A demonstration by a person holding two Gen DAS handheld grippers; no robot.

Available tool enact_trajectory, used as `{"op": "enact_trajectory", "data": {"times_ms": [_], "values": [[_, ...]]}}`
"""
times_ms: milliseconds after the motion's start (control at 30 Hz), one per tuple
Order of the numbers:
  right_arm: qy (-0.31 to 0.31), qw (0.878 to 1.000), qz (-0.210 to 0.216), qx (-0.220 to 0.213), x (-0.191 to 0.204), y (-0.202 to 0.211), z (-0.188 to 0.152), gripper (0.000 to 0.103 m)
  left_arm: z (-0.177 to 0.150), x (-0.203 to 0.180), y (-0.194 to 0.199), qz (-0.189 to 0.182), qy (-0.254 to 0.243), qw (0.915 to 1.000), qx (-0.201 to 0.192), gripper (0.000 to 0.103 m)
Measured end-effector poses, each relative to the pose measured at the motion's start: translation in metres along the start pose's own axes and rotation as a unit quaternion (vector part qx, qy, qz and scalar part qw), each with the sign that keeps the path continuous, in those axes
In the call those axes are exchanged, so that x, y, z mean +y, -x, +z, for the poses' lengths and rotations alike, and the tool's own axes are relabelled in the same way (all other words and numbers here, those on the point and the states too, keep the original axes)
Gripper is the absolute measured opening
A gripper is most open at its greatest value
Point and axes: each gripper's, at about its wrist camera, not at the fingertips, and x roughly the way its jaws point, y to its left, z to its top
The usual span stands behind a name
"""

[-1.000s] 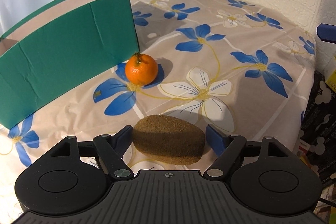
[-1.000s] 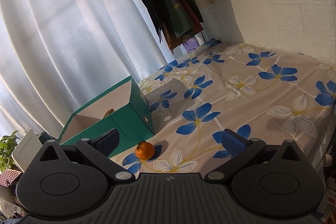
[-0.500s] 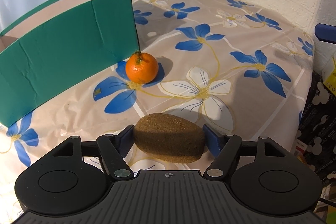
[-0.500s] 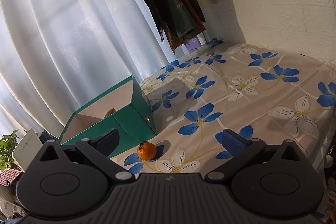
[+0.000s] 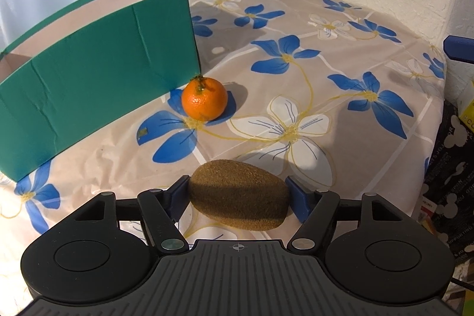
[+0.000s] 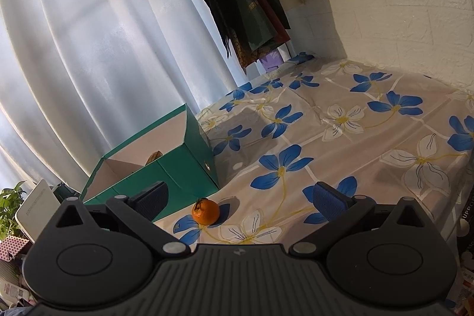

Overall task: Organize fruits
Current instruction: 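Close the left gripper on the brown kiwi and lift it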

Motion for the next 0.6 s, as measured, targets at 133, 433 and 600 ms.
{"op": "enact_trajectory", "data": {"times_ms": [133,433,600], "values": [[0.004,1.000,-0.002,0.004,0.000,-0.003,0.001,0.103,0.004,0.003,0.009,0.000,0.007,0.9999,-0.008,0.073],[0.050,0.998,-0.015,0.040,0.012,-0.026,-0.002,0.103,0.008,0.025,0.040,0.016,0.036,0.9987,-0.032,0.073],[0.108,0.991,-0.028,0.070,0.029,-0.049,-0.009,0.103,0.003,0.044,0.058,0.039,0.063,0.9964,-0.042,0.073]]}}
